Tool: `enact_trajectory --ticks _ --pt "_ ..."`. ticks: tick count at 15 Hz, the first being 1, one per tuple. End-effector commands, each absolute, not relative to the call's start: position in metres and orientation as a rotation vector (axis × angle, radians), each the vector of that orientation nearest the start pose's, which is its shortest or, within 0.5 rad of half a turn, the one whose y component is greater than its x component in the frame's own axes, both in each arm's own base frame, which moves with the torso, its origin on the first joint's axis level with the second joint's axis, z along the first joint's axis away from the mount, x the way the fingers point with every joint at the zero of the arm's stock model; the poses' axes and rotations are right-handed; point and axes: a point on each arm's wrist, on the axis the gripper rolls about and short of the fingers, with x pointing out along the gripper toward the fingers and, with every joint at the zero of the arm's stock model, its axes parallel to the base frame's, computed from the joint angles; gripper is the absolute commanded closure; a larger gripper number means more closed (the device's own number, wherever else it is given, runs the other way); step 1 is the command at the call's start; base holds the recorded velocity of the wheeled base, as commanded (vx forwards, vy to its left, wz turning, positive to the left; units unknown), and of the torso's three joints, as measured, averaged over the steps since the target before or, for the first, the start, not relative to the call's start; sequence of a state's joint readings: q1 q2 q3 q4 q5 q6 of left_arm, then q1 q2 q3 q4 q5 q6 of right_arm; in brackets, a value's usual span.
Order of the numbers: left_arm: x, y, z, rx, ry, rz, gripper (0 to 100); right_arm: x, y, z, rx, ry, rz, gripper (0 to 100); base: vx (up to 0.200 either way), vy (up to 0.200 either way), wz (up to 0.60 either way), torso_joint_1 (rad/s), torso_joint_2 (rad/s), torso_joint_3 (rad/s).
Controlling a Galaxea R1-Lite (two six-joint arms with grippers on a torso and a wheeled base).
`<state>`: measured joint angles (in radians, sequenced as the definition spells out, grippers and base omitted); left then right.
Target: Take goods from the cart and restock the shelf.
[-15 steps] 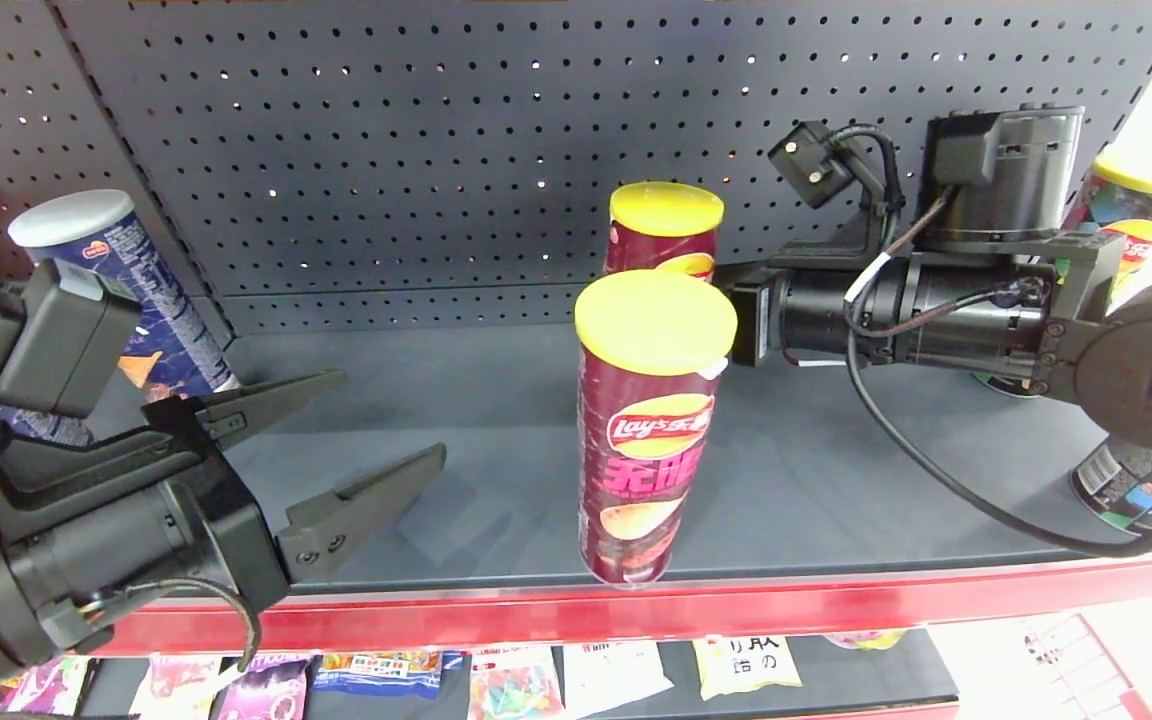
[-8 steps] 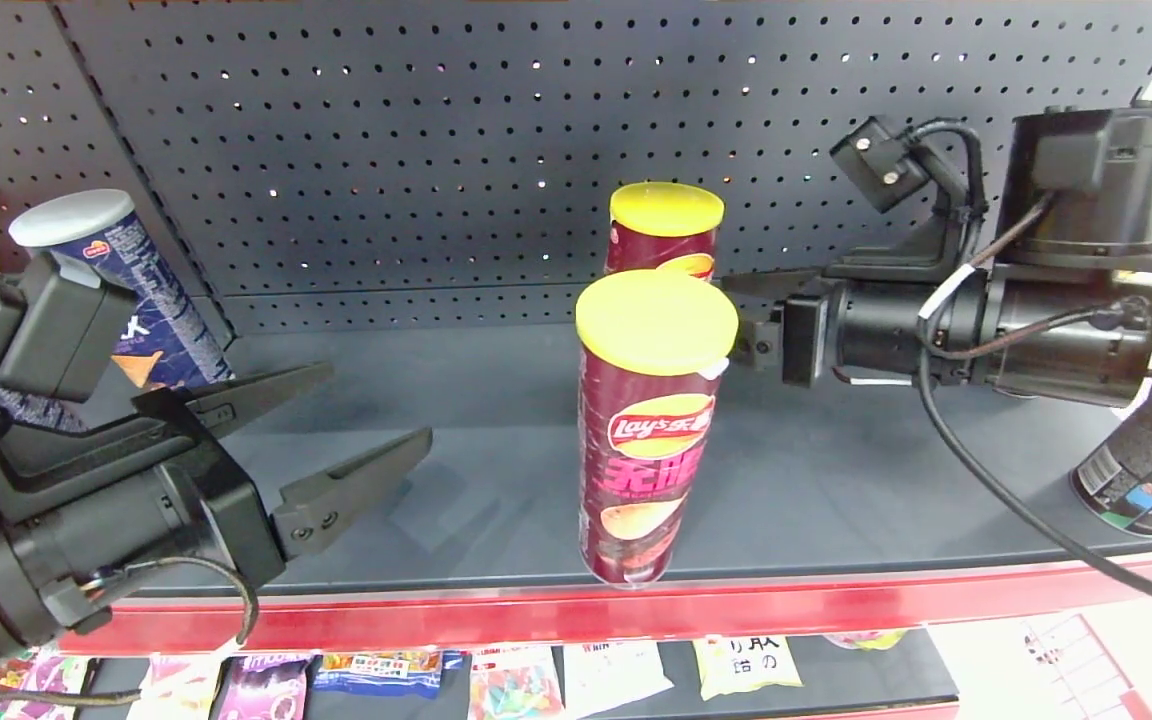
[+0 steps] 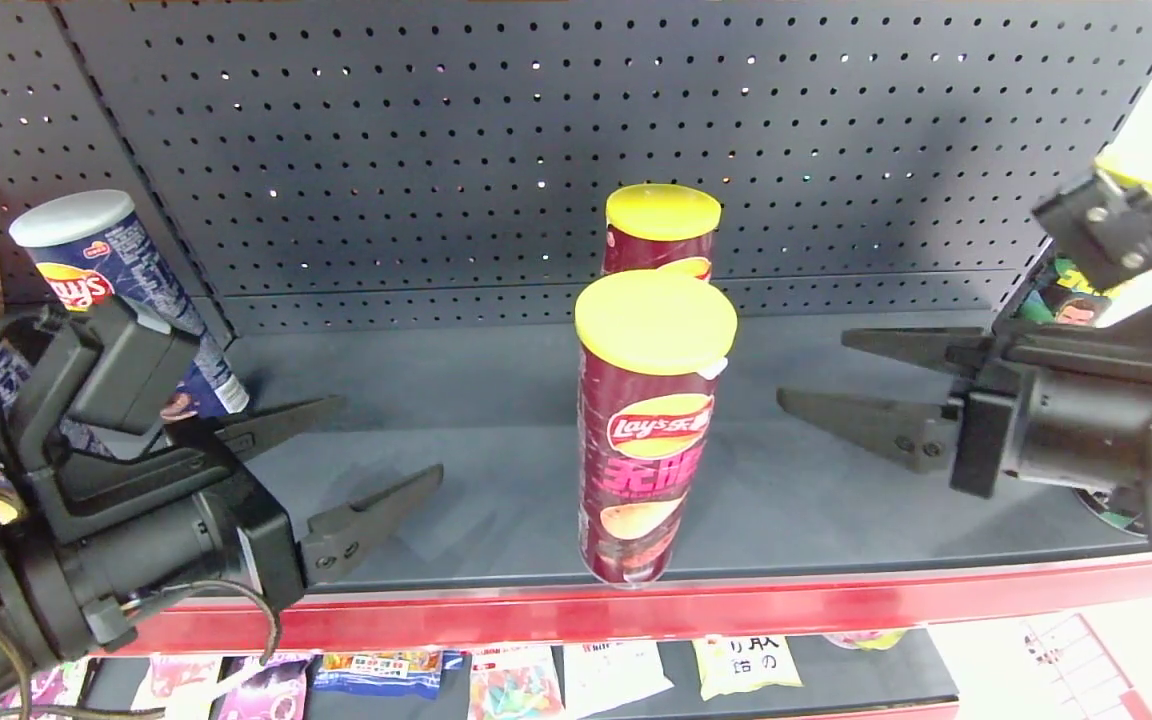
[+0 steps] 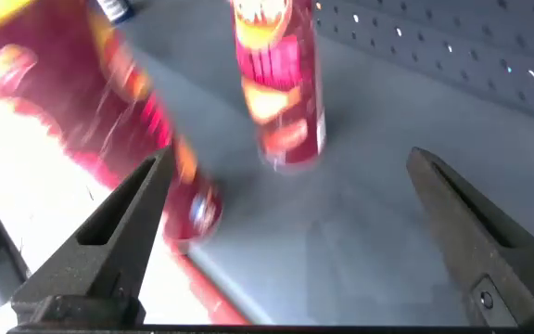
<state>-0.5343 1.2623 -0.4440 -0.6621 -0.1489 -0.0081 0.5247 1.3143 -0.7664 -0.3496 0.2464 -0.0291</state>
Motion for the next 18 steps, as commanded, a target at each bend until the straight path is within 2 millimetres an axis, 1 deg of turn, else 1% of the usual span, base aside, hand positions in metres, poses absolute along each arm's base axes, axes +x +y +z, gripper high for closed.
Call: enact_trajectory --ticks 1,2,4,5,6,7,9,11,13,14,15,17,18 --pt "0.160 -0.099 0.186 0.040 0.222 -0.679 0 0.135 0.085 0.242 -0.048 0.122 0.766 0 0.000 0.000 0.00 0.000 0.00 0.000" --pt "0.161 -0.100 0.182 0.069 0.253 -0.684 0 0.124 0.078 0.242 -0.045 0.099 0.766 0 0.000 0.000 0.00 0.000 0.00 0.000" --pt "0.162 -0.102 0.178 0.120 0.271 -0.698 0 0.108 0.069 0.242 -0.039 0.060 0.766 0 0.000 0.000 0.00 0.000 0.00 0.000" --pt "0.163 -0.107 0.175 0.143 0.280 -0.712 0 0.093 0.060 0.236 -0.036 0.035 0.764 0 0.000 0.000 0.00 0.000 0.00 0.000" --pt "0.164 -0.110 0.173 0.150 0.289 -0.708 0 0.085 0.055 0.233 -0.034 0.019 0.763 0 0.000 0.000 0.00 0.000 0.00 0.000" --pt "0.168 -0.115 0.173 0.156 0.294 -0.708 0 0.069 0.045 0.224 -0.030 -0.004 0.746 0 0.000 0.000 0.00 0.000 0.00 0.000" --pt "0.173 -0.123 0.175 0.159 0.293 -0.717 0 0.054 0.032 0.213 -0.027 -0.018 0.675 0 0.000 0.000 0.00 0.000 0.00 0.000" --pt "0.171 -0.128 0.174 0.172 0.295 -0.705 0 0.035 0.018 0.206 0.001 0.029 0.575 0 0.000 0.000 0.00 0.000 0.00 0.000" --pt "0.170 -0.128 0.173 0.178 0.297 -0.685 0 0.008 0.008 0.199 0.047 0.078 0.520 0 0.000 0.000 0.00 0.000 0.00 0.000" --pt "0.170 -0.128 0.173 0.178 0.297 -0.685 0 0.008 0.008 0.199 0.047 0.078 0.520 0 0.000 0.000 0.00 0.000 0.00 0.000" --pt "0.170 -0.127 0.174 0.183 0.291 -0.650 0 -0.018 0.000 0.191 0.047 0.124 0.434 0 0.000 0.000 0.00 0.000 0.00 0.000" --pt "0.170 -0.127 0.174 0.187 0.289 -0.624 0 -0.032 -0.003 0.178 0.058 0.172 0.289 0 0.000 0.000 0.00 0.000 0.00 0.000" --pt "0.169 -0.127 0.174 0.189 0.291 -0.627 0 -0.036 -0.005 0.173 0.067 0.174 0.255 0 0.000 0.000 0.00 0.000 0.00 0.000"
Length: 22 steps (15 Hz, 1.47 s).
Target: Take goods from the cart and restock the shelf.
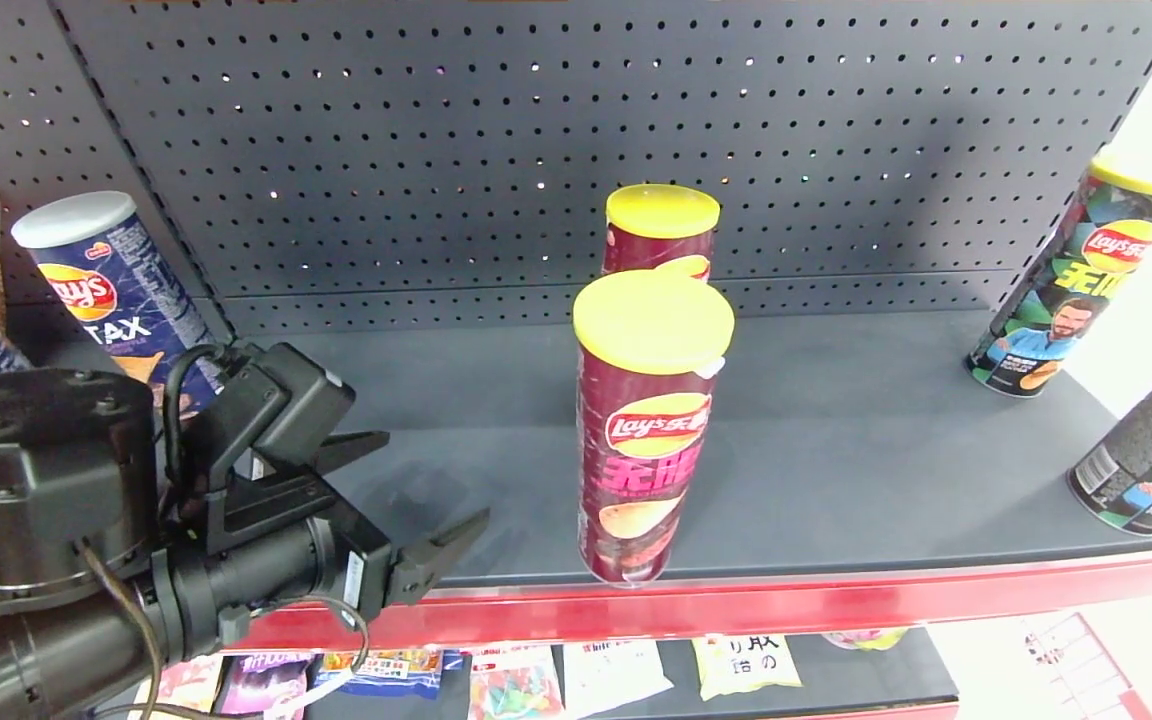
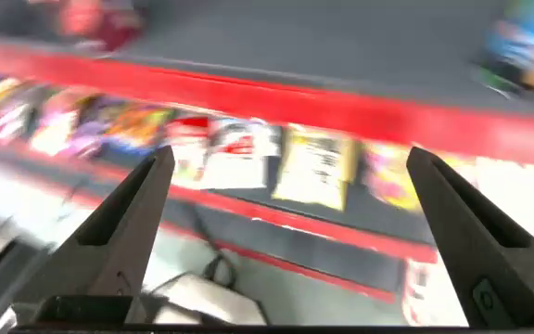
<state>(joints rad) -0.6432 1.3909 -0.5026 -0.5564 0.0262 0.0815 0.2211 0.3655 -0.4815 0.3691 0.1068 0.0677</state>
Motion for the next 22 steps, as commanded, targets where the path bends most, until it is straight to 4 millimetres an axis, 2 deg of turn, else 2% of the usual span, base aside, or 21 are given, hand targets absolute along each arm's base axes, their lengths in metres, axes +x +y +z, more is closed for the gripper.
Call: enact_trajectory --ticks 1,3,7,9,12,22 --pt "0.169 -0.128 0.173 0.196 0.309 -0.633 0 -0.045 -0.008 0.162 0.063 0.189 0.213 0 0.000 0.000 0.00 0.000 0.00 0.000" --pt "0.170 -0.130 0.173 0.198 0.314 -0.639 0 -0.061 -0.011 0.144 0.060 0.211 0.197 0 0.000 0.000 0.00 0.000 0.00 0.000" --pt "0.186 -0.143 0.176 0.190 0.315 -0.649 0 -0.059 -0.011 0.133 0.052 0.257 0.147 0 0.000 0.000 0.00 0.000 0.00 0.000" --pt "0.192 -0.150 0.172 0.196 0.332 -0.662 0 -0.058 -0.011 0.132 0.051 0.261 0.149 0 0.000 0.000 0.00 0.000 0.00 0.000" --pt "0.187 -0.157 0.168 0.215 0.365 -0.700 0 -0.056 -0.011 0.128 0.049 0.276 0.147 0 0.000 0.000 0.00 0.000 0.00 0.000" --pt "0.189 -0.161 0.161 0.226 0.402 -0.733 0 -0.052 -0.010 0.123 0.049 0.275 0.147 0 0.000 0.000 0.00 0.000 0.00 0.000"
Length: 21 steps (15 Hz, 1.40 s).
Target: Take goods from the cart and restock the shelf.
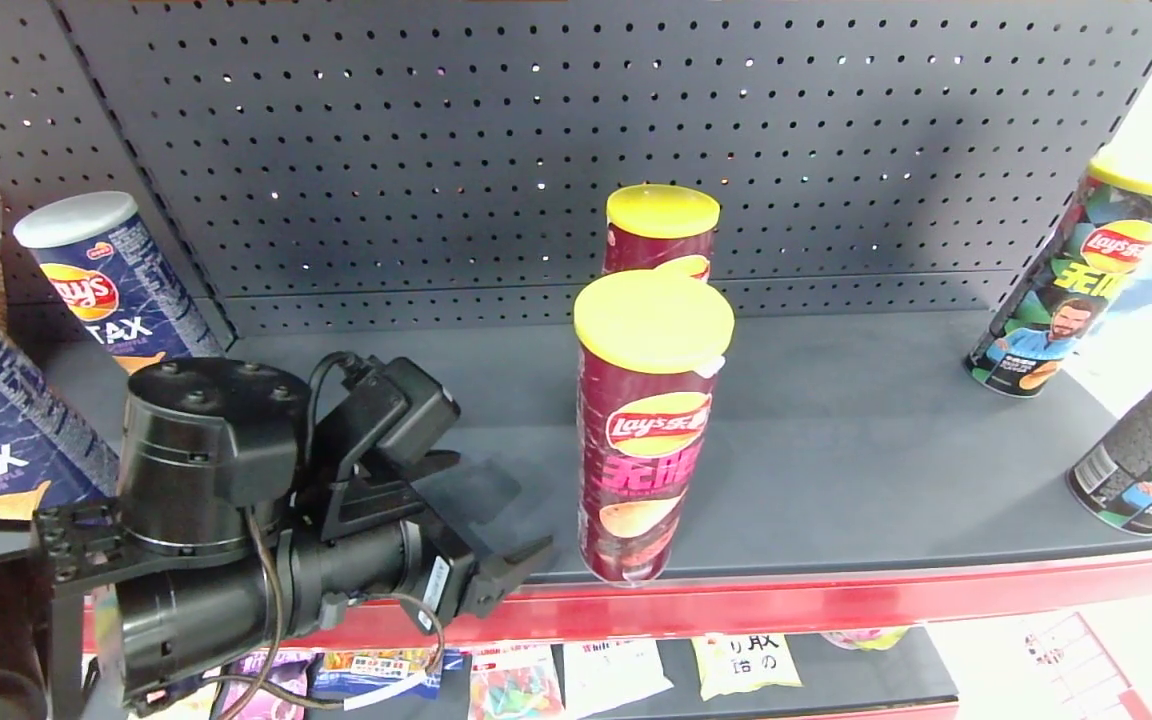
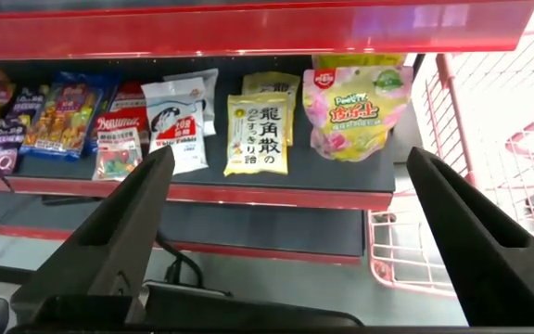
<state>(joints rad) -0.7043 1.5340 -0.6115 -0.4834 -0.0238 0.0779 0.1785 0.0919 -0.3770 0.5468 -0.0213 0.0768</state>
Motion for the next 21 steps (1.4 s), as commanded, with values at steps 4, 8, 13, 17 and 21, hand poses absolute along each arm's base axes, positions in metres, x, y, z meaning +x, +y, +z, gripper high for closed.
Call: enact_trajectory --ticks 4,8,13,17,21 --pt "0.193 -0.165 0.160 0.228 0.405 -0.737 0 -0.051 -0.010 0.121 0.049 0.281 0.148 0 0.000 0.000 0.00 0.000 0.00 0.000" --pt "0.200 -0.171 0.162 0.222 0.397 -0.749 0 -0.051 -0.010 0.121 0.048 0.279 0.146 0 0.000 0.000 0.00 0.000 0.00 0.000" --pt "0.210 -0.179 0.163 0.220 0.391 -0.749 0 -0.051 -0.010 0.122 0.049 0.276 0.145 0 0.000 0.000 0.00 0.000 0.00 0.000" --pt "0.211 -0.180 0.161 0.221 0.397 -0.748 0 -0.052 -0.010 0.123 0.049 0.275 0.147 0 0.000 0.000 0.00 0.000 0.00 0.000" --pt "0.218 -0.185 0.166 0.214 0.378 -0.745 0 -0.052 -0.010 0.123 0.049 0.273 0.145 0 0.000 0.000 0.00 0.000 0.00 0.000"
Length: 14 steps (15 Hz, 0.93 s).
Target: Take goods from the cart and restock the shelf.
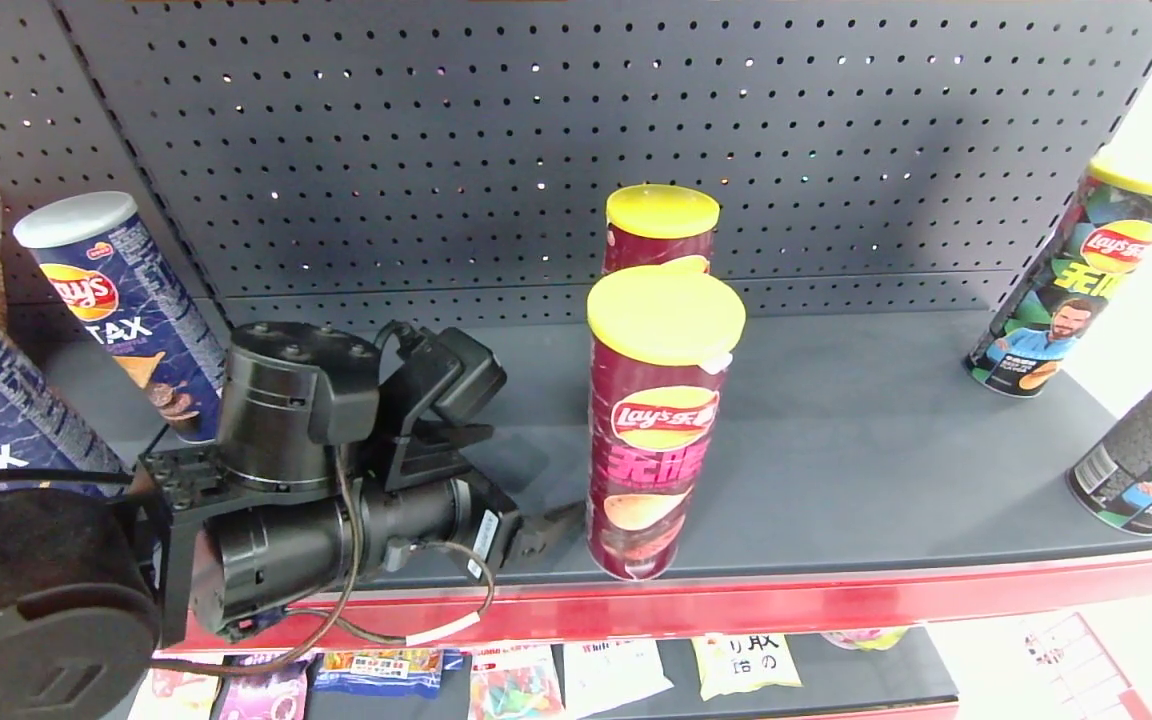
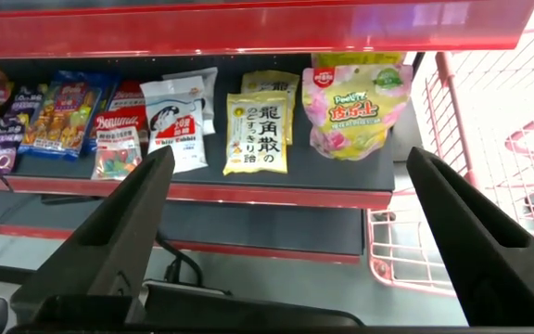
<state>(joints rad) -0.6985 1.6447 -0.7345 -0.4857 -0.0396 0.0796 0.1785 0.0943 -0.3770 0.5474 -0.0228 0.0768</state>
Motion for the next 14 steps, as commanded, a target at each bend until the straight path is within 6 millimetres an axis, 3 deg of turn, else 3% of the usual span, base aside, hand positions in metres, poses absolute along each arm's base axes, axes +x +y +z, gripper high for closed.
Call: enact_trajectory --ticks 1,9,11,14 --pt "0.220 -0.186 0.165 0.215 0.379 -0.743 0 -0.052 -0.010 0.123 0.049 0.273 0.145 0 0.000 0.000 0.00 0.000 0.00 0.000" --pt "0.217 -0.184 0.170 0.210 0.366 -0.737 0 -0.052 -0.010 0.124 0.050 0.267 0.145 0 0.000 0.000 0.00 0.000 0.00 0.000" --pt "0.200 -0.168 0.175 0.206 0.348 -0.716 0 -0.052 -0.010 0.124 0.048 0.267 0.146 0 0.000 0.000 0.00 0.000 0.00 0.000" --pt "0.136 -0.105 0.168 0.197 0.321 -0.597 0 -0.052 -0.009 0.123 0.043 0.271 0.182 0 0.000 0.000 0.00 0.000 0.00 0.000"
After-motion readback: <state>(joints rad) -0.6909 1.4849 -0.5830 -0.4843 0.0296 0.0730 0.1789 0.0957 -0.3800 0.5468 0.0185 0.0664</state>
